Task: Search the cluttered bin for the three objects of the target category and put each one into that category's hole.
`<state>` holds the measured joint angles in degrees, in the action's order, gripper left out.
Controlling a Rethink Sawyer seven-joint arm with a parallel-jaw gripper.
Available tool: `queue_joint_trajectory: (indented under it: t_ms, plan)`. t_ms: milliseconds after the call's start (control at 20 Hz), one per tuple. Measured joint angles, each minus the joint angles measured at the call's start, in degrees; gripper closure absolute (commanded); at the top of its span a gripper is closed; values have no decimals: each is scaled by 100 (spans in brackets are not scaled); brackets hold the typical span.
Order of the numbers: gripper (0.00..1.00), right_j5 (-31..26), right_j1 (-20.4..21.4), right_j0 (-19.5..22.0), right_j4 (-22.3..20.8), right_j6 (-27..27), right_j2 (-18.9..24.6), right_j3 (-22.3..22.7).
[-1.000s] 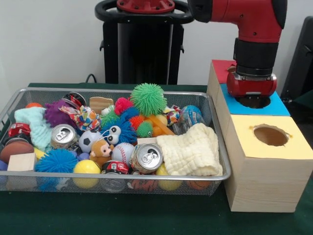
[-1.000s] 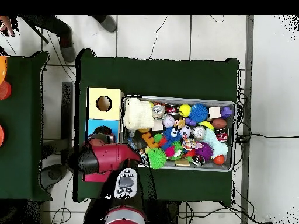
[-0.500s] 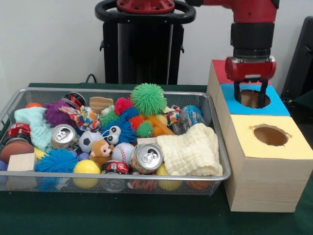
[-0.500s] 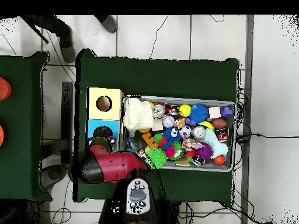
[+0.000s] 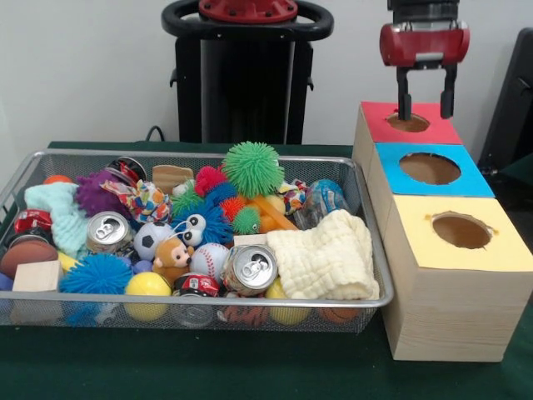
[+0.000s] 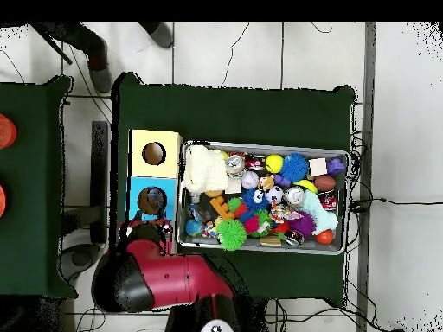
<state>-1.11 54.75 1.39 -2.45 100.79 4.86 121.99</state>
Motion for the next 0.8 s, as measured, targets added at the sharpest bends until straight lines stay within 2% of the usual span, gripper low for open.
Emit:
queue_joint_trajectory:
  t_ms: [100, 350, 500, 800]
  plan:
    - [0, -51, 376, 65, -1, 0, 69, 207]
    - [0, -254, 798, 87, 7, 0, 132, 346]
    - [0, -553, 906, 88, 53, 0, 187, 339]
    - [0, -969, 818, 106, 75, 0, 359, 270]
